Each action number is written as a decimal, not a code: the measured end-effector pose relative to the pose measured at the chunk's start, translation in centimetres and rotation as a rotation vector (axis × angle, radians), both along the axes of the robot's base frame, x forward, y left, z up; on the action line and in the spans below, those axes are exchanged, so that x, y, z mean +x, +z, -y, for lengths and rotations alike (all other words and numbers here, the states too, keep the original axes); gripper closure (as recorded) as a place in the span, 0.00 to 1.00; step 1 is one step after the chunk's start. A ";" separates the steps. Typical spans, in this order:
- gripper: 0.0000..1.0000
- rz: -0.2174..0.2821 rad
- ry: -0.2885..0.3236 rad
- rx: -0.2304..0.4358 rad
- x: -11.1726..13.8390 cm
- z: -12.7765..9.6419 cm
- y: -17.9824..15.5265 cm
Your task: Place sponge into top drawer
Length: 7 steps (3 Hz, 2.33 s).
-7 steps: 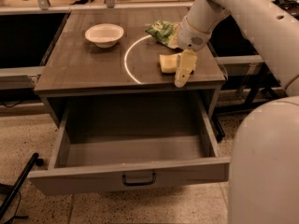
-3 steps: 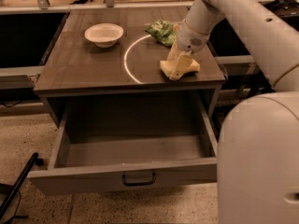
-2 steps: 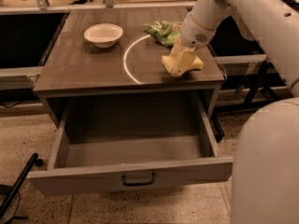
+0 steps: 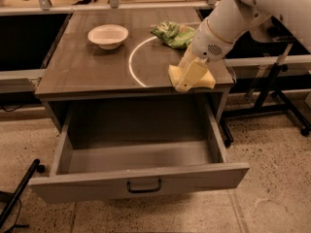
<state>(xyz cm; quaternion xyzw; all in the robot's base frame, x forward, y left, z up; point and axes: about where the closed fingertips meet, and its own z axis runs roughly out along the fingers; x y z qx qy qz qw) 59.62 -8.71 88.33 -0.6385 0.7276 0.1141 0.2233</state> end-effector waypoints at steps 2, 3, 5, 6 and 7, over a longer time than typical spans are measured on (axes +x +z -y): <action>1.00 -0.015 -0.001 0.006 -0.1 -0.4 -0.9; 1.00 -0.036 -0.020 0.025 -1.0 -1.3 -2.4; 1.00 -0.080 -0.079 0.020 -3.2 -3.3 -6.9; 1.00 -0.094 -0.126 0.037 -4.1 -4.4 -9.9; 0.98 -0.092 -0.208 0.040 -3.9 -5.5 -14.0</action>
Offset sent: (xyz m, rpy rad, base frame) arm -0.0028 0.0069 -0.0190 0.0143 0.0348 -0.0090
